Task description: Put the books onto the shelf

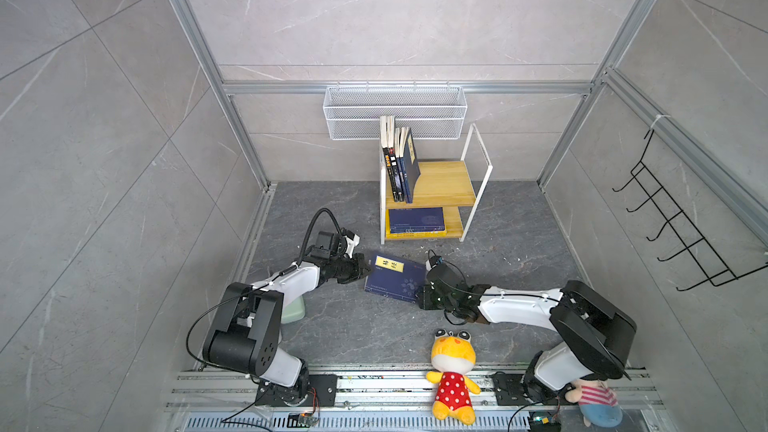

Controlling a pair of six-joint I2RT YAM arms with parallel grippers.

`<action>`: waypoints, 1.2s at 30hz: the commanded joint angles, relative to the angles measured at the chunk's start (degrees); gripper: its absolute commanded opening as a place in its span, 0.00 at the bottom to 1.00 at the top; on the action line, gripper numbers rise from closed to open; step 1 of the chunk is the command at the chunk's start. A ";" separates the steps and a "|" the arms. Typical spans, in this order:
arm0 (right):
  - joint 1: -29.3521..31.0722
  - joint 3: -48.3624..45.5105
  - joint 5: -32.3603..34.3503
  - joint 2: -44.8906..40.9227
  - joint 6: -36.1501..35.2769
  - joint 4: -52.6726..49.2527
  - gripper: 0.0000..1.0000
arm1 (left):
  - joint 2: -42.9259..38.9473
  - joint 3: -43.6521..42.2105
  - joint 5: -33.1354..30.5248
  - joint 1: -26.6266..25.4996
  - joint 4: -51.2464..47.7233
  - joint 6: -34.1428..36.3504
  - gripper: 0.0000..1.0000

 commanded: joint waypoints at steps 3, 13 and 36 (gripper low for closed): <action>2.52 0.84 8.44 -8.18 -8.43 -12.23 0.54 | -4.24 1.07 2.40 0.19 0.09 -3.49 0.00; 20.98 9.17 35.33 -6.22 -26.54 -13.73 0.55 | -7.39 2.13 2.32 0.28 -1.48 -3.61 0.00; 23.15 17.40 43.10 21.37 -50.03 8.65 0.49 | -8.81 0.55 2.25 0.38 -1.02 -4.53 0.00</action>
